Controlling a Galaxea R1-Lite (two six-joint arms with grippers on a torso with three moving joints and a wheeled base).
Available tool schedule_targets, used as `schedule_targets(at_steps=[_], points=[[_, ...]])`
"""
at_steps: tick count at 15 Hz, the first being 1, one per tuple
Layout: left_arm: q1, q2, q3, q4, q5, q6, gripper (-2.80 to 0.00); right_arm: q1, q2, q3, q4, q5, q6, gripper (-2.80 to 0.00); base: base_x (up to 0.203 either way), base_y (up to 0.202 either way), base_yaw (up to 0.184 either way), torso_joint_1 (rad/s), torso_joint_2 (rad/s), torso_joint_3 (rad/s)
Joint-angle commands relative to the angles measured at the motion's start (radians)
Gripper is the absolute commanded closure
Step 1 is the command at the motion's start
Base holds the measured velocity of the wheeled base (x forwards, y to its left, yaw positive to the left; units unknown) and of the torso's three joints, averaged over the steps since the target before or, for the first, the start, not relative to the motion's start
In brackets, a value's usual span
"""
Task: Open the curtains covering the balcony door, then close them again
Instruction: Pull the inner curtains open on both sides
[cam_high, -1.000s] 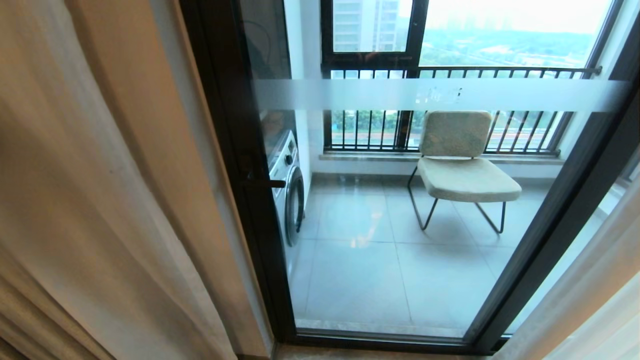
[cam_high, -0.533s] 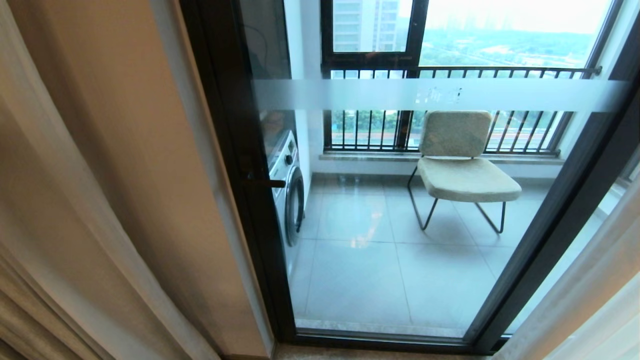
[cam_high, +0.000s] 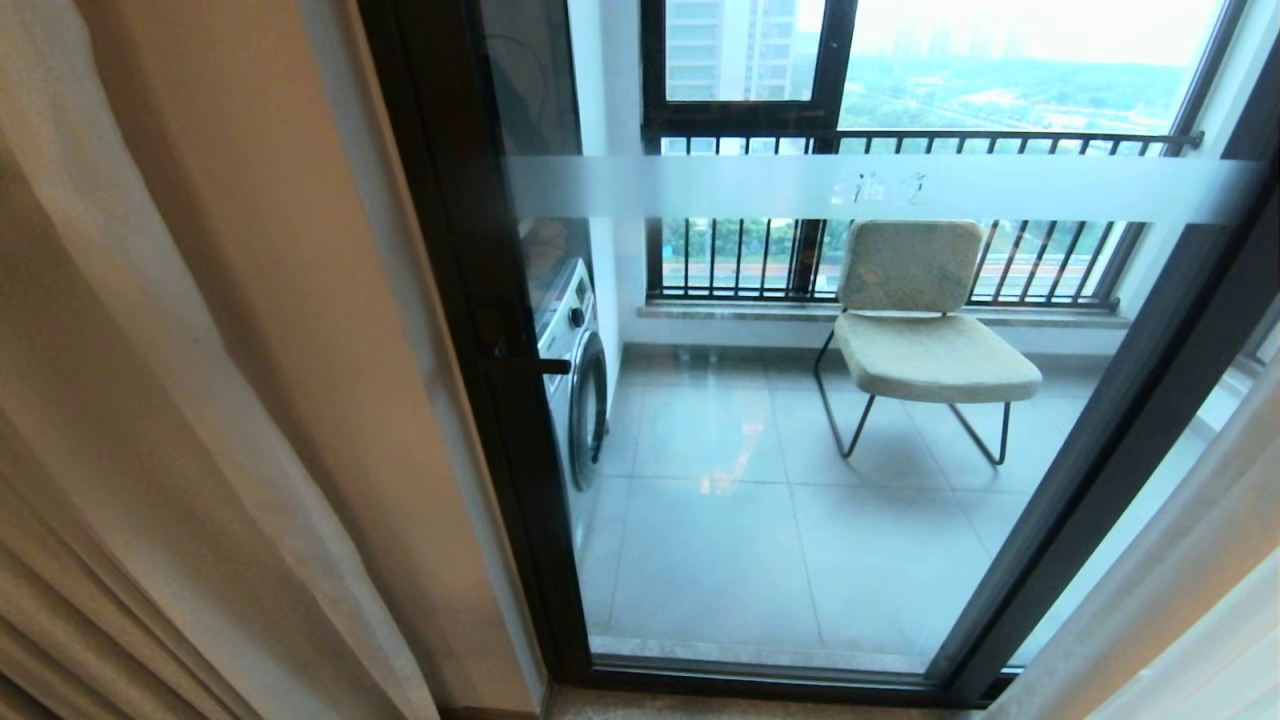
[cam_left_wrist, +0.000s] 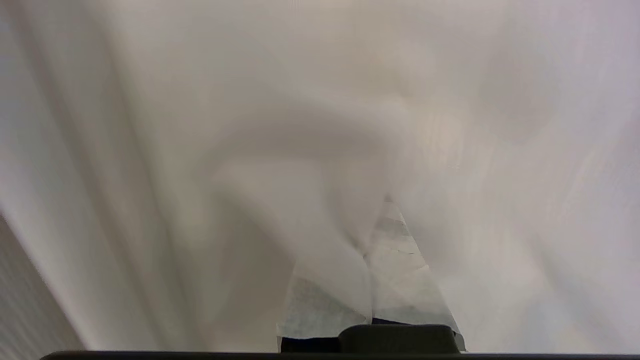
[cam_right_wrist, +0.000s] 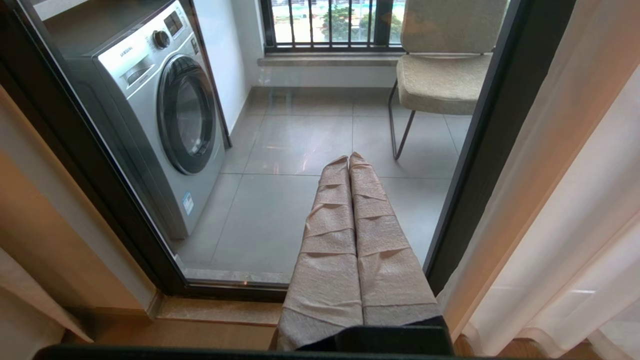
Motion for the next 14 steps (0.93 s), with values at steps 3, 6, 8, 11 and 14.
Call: schedule_targets(at_steps=[3,6,8,11,14], points=[[-0.026,-0.142,0.002,-0.009,-0.012,-0.002,0.00,0.000,0.001,0.000,0.000,0.000,0.000,0.00,0.000,0.000,0.000,0.000,0.00,0.000],[-0.076,-0.180,0.013,-0.006,-0.010,-0.002,0.00,0.000,0.002,0.000,0.000,0.000,0.000,0.00,0.000,0.000,0.000,0.000,0.00,0.000],[-0.080,-0.214,0.056,-0.007,-0.010,0.000,0.00,0.000,0.000,0.000,0.000,0.000,0.000,0.00,0.000,0.000,0.000,0.000,0.00,0.000],[-0.084,-0.262,0.132,-0.016,-0.009,0.000,0.00,0.000,0.000,0.000,0.000,0.000,0.000,0.00,0.000,0.000,0.000,0.000,0.00,0.000],[-0.084,-0.306,0.198,-0.018,-0.009,0.002,-2.80,0.000,0.000,0.000,0.000,0.000,0.000,0.00,0.000,0.000,0.000,0.000,0.00,0.000]])
